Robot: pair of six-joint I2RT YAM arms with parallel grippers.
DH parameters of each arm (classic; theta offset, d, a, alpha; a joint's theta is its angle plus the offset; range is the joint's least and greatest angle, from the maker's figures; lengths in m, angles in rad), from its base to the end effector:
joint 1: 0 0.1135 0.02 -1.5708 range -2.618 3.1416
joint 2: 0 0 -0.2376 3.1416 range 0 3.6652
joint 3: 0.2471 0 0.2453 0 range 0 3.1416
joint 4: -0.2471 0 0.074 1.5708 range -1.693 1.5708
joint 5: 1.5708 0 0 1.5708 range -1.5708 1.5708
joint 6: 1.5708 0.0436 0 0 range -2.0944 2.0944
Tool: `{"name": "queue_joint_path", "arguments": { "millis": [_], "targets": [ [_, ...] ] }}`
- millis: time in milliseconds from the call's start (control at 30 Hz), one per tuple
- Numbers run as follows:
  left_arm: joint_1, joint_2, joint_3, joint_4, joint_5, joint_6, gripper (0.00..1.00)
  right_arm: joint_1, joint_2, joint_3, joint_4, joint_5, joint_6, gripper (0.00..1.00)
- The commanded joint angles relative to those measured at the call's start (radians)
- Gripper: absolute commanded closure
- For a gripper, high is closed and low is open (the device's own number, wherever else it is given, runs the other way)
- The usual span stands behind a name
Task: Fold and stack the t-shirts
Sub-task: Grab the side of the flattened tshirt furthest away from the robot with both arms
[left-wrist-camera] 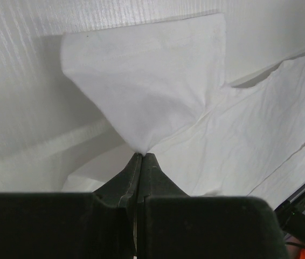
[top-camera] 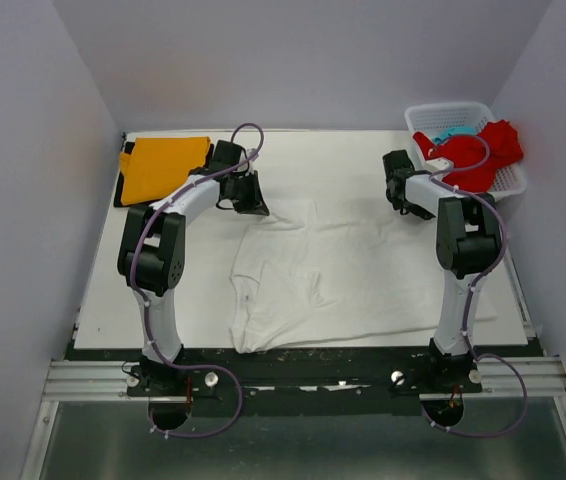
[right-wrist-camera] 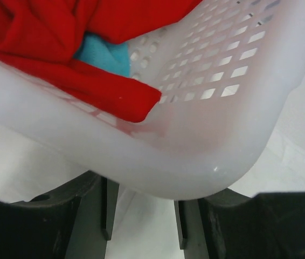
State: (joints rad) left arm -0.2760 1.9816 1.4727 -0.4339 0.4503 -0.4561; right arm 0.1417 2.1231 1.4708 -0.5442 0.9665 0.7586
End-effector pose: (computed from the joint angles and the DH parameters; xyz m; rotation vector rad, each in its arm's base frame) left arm 0.3974 -0.1323 0.1762 -0.0410 2.5913 -0.8531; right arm 0.4072 0.0218 0.1271 0.8988 2.0823 -0.8804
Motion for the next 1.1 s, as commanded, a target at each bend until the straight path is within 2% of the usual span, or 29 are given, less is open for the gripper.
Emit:
{"name": "queue_joint_path", "arguments": {
  "millis": [0,67,200,400,733,833,1067],
  "targets": [
    [0.006,-0.051,-0.029,0.023,0.015,0.014,1.00,-0.008,-0.063,-0.050,0.101,-0.119,0.010,0.51],
    [0.006,-0.056,-0.032,0.021,0.016,0.017,1.00,-0.008,-0.047,-0.049,0.109,-0.153,0.010,0.51],
    [0.006,-0.065,-0.036,0.016,0.005,0.022,1.00,-0.008,0.019,0.004,-0.060,-0.135,0.053,0.51],
    [0.008,-0.066,-0.035,0.018,0.010,0.019,1.00,-0.016,-0.020,-0.102,-0.103,-0.090,0.084,0.55],
    [0.008,-0.077,-0.043,0.025,0.011,0.018,1.00,-0.046,-0.008,-0.089,-0.040,-0.062,0.043,0.79],
    [0.008,-0.075,-0.038,0.020,0.006,0.019,1.00,-0.047,0.007,-0.066,-0.003,-0.073,0.007,0.98],
    [0.006,-0.090,-0.032,0.022,0.028,0.028,1.00,-0.047,-0.075,-0.120,0.101,-0.112,-0.055,0.99]
  ]
}}
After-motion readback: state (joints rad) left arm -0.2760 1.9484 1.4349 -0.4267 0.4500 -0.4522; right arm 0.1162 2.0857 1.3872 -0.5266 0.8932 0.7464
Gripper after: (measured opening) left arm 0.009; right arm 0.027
